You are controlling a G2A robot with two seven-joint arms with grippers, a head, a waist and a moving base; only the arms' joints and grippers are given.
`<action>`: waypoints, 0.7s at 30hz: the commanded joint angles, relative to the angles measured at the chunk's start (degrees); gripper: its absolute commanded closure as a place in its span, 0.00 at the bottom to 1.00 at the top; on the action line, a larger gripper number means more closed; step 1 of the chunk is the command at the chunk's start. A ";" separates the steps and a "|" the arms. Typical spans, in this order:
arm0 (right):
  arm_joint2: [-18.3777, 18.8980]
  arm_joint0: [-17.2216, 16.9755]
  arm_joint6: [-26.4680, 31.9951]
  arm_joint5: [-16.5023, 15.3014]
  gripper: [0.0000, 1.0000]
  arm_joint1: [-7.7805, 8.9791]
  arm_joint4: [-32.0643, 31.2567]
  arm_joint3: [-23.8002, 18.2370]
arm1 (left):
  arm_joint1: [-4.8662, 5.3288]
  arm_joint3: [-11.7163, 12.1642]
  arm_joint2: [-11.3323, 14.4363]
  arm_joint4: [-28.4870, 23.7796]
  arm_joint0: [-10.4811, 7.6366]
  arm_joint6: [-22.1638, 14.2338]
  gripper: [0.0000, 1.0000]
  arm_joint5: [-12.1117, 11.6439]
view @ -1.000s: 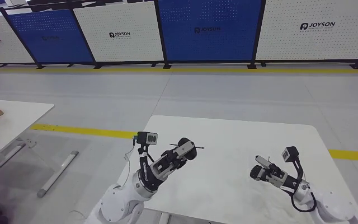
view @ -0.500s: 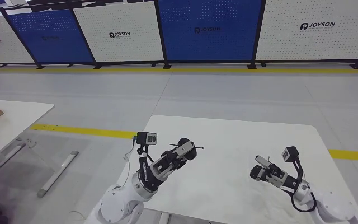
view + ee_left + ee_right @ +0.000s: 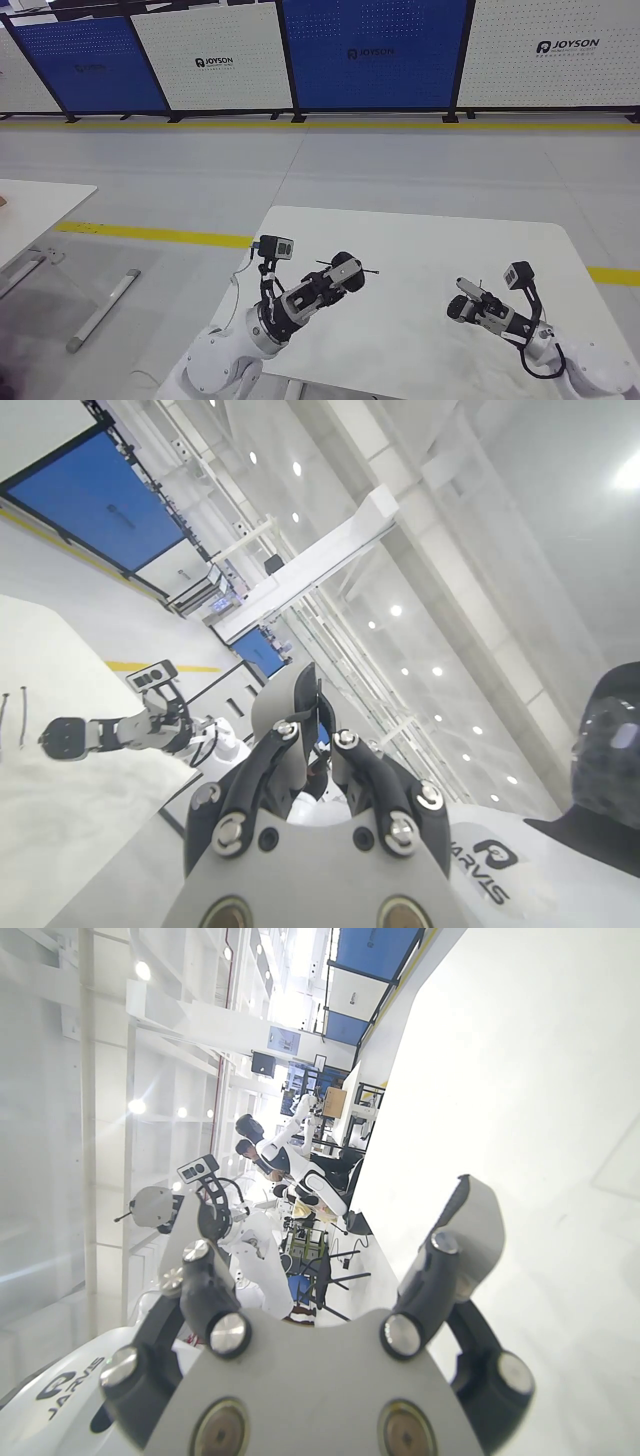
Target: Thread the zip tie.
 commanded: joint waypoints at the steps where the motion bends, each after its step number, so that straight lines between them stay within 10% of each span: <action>1: 0.00 0.00 0.00 0.00 0.00 0.00 0.00 0.00 | 0.12 -0.34 0.21 2.40 0.31 -0.90 1.00 -0.47; 21: 0.00 0.00 0.00 0.00 0.00 0.00 0.00 0.00 | -0.09 -0.77 -0.61 -3.70 -0.01 5.91 1.00 -1.08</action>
